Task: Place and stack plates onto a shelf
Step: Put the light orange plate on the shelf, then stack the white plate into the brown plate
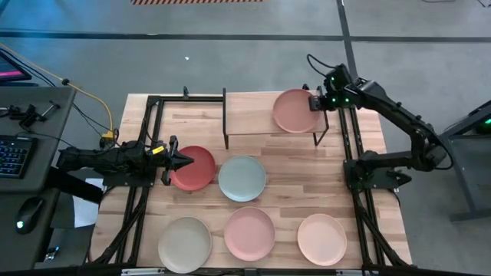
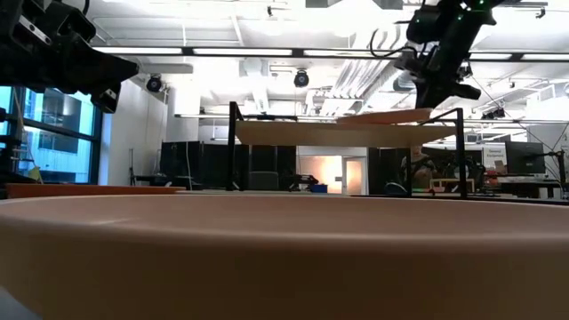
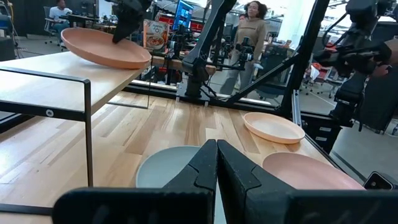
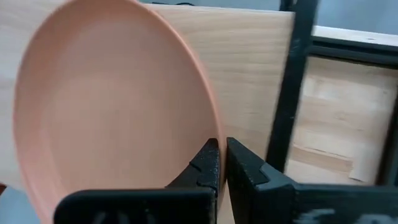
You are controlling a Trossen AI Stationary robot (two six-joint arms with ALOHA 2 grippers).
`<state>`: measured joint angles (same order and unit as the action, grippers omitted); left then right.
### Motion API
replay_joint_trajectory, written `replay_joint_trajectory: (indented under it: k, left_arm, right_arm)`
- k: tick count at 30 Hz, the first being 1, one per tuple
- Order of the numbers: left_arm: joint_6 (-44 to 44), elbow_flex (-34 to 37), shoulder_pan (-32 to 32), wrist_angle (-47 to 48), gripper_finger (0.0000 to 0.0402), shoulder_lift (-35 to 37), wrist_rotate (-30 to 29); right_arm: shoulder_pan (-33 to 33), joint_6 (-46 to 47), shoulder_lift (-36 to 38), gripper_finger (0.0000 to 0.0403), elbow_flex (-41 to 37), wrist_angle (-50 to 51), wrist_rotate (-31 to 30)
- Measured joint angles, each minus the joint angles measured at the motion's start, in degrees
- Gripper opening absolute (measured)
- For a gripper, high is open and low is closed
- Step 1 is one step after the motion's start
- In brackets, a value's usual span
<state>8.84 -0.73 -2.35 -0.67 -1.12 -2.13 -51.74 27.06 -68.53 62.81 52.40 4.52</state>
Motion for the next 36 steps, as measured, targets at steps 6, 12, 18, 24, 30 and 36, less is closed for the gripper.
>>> replay_joint_trajectory:
  k: [6, 12, 18, 24, 30, 36]
  left_arm:
    - [0.00, 0.00, -0.02, -0.02, 0.0001, -0.01, 0.00]
    - [-0.01, 0.01, -0.01, 0.00, 0.0001, -0.01, 0.00]
    - [-0.02, 0.02, 0.00, -0.01, 0.0001, -0.01, 0.00]
    - [-0.01, 0.02, 0.00, 0.01, 0.0001, -0.01, 0.00]
    - [0.00, 0.02, 0.00, -0.02, 0.0001, -0.01, 0.00]
    - [-0.01, 0.02, 0.00, 0.00, 0.0001, 0.00, 0.00]
  right_arm:
    - [-1.01, 0.83, 0.00, 0.0052, 0.00, 0.05, -1.11]
    - [-1.26, -2.67, 0.00, 0.0131, 2.85, 1.39, -1.88]
    - [0.51, -6.02, 2.06, 0.0173, 10.18, 7.53, 2.20]
    - [14.02, -3.37, 12.09, 0.0178, 5.40, 10.03, 13.65]
    - [34.86, 14.39, 24.62, 0.0179, -7.97, 9.15, 13.31]
    - [56.38, 34.41, 29.93, 0.0176, -17.77, -2.82, 12.97]
